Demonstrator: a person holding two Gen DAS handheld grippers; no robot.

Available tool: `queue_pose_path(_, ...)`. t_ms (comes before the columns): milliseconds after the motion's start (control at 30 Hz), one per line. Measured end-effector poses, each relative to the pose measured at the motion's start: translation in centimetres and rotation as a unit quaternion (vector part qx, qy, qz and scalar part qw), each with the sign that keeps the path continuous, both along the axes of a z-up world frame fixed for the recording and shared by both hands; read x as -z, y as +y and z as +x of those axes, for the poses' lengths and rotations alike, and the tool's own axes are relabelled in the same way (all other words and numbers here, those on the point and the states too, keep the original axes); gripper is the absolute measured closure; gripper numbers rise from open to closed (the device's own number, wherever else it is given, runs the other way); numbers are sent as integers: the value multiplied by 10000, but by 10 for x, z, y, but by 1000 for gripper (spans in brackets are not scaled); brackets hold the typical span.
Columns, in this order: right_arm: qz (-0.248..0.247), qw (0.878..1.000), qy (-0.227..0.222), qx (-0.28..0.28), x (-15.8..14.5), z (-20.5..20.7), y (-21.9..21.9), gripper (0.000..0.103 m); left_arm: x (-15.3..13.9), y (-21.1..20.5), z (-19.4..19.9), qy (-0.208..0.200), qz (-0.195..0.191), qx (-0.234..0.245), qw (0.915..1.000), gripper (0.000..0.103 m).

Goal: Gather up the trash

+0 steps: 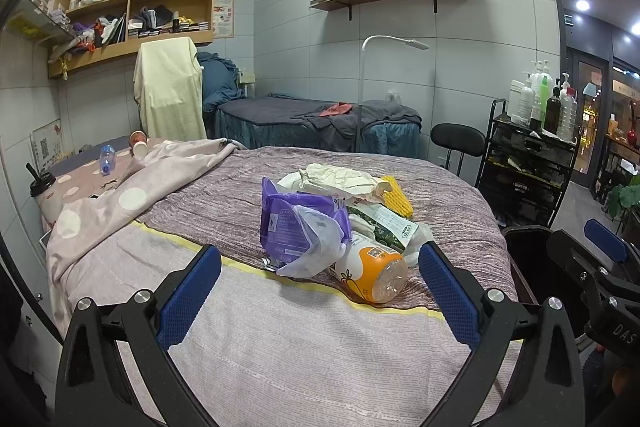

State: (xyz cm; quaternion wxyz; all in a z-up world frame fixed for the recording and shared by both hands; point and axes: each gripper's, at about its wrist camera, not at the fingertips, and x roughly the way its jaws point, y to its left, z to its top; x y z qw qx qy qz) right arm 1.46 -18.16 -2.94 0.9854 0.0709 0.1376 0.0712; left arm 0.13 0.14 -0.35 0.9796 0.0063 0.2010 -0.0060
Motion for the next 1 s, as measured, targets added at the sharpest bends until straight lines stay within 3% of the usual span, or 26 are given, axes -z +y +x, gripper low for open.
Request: queue_pose_path(1000,25,10000,25,-22,2,0,3,5,5,2,2,45,-5,25,10000,6)
